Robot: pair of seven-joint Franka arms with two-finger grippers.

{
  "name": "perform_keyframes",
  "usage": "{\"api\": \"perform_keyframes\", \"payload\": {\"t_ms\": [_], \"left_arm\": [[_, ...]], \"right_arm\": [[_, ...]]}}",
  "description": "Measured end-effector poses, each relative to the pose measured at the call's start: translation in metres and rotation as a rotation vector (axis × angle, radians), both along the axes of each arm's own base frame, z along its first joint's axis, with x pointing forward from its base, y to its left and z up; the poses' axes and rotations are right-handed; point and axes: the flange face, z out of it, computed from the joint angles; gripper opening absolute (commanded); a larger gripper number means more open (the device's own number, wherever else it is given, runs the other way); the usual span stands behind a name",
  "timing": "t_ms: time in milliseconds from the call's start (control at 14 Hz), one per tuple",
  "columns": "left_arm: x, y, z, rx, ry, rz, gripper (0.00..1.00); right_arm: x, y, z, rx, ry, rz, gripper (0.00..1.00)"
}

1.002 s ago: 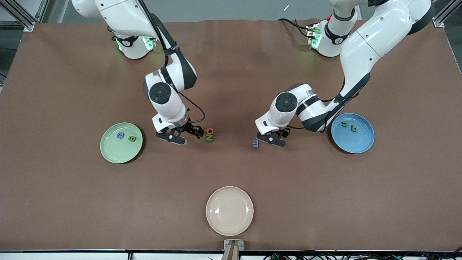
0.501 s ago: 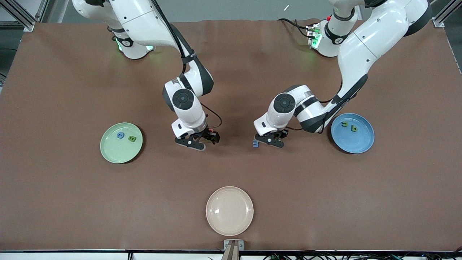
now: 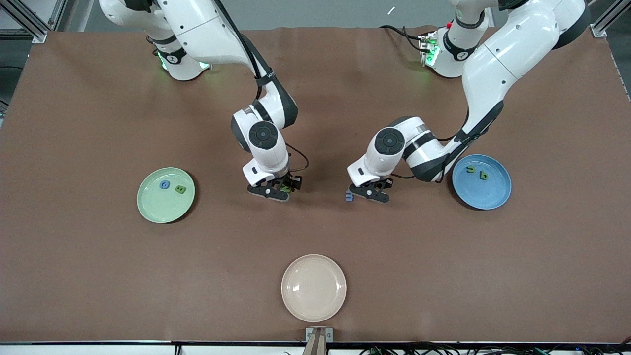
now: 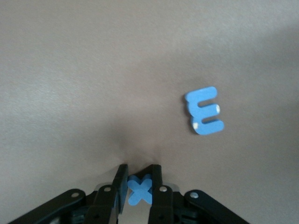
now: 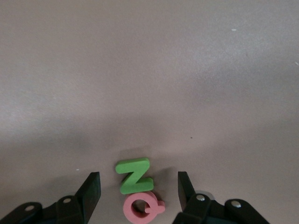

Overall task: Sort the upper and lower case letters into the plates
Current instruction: 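Grasp the x with the left gripper while the right gripper grasps the N, then put the x in the blue plate while the right gripper drops the N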

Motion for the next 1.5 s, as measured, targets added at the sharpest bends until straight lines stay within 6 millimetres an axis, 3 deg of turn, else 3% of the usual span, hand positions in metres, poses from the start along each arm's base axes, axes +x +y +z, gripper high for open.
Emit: {"api": "perform_keyframes", "payload": {"t_ms": [286,501,716,1002,1217,1503], "left_arm": [[0.025,0.026,0.021,0.004,-0.04,0.026,0.01],[0.042,0.065,0.05,0.021,-0.056,0.008,0.01],[0.048,0.126,0.067,0.031,-0.044,-0.025,0.01],[0.048,0.225,0.065,0.059,-0.009,-0.099,0.01],[0.047,0.292,0.059,0.073,0.032,-0.155,0.01],[0.044,0.352,0.054,0.078,0.075,-0.2,0.01]], "right_arm": [[-0.002,-0.001,-0.008,-0.017,0.009,-0.007,0.69],[-0.003,-0.001,-0.012,-0.023,0.01,-0.009,0.63],[-0.003,-0.002,-0.013,-0.024,0.011,-0.018,0.56],[-0.003,-0.002,-0.015,-0.026,0.011,-0.034,0.4],[-0.002,-0.001,-0.015,-0.024,0.008,-0.042,0.03],[0.01,-0.016,-0.013,-0.038,0.003,-0.073,0.0]]}}
